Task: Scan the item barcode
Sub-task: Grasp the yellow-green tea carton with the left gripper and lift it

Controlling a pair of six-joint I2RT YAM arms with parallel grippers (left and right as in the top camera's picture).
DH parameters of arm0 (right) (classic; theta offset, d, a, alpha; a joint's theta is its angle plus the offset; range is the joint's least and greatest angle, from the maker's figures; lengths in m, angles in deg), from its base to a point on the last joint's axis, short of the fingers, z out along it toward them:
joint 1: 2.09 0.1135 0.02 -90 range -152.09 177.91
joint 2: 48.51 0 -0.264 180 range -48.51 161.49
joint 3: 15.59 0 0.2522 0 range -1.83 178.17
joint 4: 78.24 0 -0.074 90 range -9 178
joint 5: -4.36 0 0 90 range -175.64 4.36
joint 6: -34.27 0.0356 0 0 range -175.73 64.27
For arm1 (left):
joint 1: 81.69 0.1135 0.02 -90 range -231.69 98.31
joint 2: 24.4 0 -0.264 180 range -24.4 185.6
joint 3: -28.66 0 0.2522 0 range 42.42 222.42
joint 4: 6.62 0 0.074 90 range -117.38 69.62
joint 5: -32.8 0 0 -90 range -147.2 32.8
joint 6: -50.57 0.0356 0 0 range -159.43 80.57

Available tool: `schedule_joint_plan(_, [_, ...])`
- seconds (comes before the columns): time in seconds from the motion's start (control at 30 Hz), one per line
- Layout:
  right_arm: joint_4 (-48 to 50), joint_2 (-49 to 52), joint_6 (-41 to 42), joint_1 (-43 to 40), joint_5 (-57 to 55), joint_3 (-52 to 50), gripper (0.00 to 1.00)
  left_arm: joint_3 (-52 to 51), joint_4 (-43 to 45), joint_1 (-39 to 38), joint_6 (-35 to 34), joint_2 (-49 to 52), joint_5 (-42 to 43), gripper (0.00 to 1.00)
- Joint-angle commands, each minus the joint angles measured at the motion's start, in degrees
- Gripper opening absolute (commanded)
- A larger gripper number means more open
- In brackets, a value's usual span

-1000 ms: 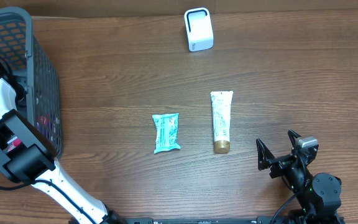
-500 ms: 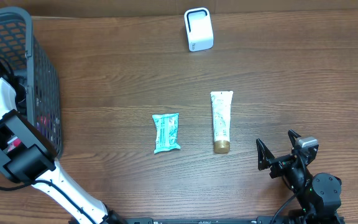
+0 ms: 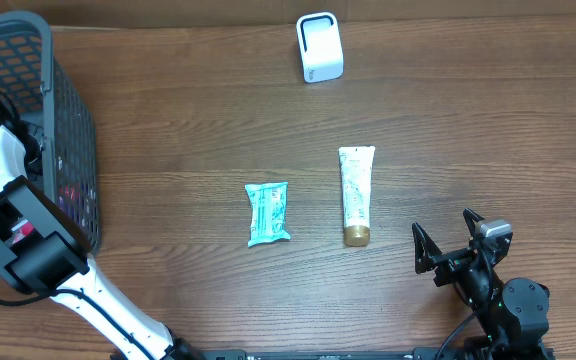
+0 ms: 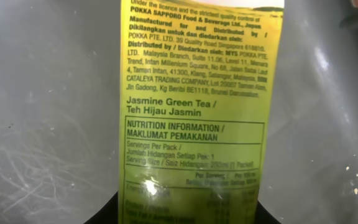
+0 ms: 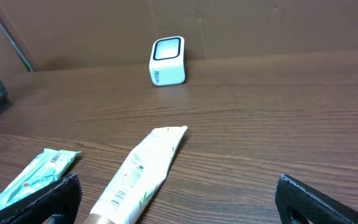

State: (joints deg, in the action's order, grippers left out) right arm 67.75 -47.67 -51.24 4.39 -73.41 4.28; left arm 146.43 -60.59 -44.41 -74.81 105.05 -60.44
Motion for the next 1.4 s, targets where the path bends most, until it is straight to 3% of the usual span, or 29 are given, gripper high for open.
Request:
schedule_joint_plan(0.0, [-1.1,-0.7,0.2,0.4,0.7,0.4,1.00,0.2,-0.2,0.3,1.0,0.8,-0.3,0.29])
schedule_joint_plan(0.17, [-1.2,-0.7,0.2,0.4,0.7,0.4,1.00,3.6,-3.3,0.2,3.9,0.7,0.5,0.29])
schedule_joint_plan(0.3, [-1.1,-0.7,0.2,0.4,0.7,0.4,1.00,11.1,-9.6,0.2,6.3,0.5,0.5,0.21])
schedule_joint_plan(0.43, [-1.2,-0.7,0.2,0.4,0.7,0.4,1.00,22.2,-17.1,0.2,8.3,0.3,0.6,0.13])
schedule_joint_plan(0.6, [-1.1,-0.7,0.2,0.4,0.7,0.4,1.00,37.4,-25.6,0.1,10.1,0.0,2.4,0.13])
schedule_joint_plan(0.87, [-1.1,-0.7,0.2,0.4,0.7,0.4,1.00,57.7,-34.8,-0.4,10.2,-1.1,12.7,0.13])
schedule_joint_plan(1.1, [-1.2,-0.7,0.2,0.4,0.7,0.4,1.00,66.6,-38.3,-3.0,14.5,-6.5,16.5,0.11])
schedule_joint_plan(1.37, [-1.2,-0.7,0.2,0.4,0.7,0.4,1.00,67.5,-42.5,-12.7,18.7,-15.6,16.8,0.08])
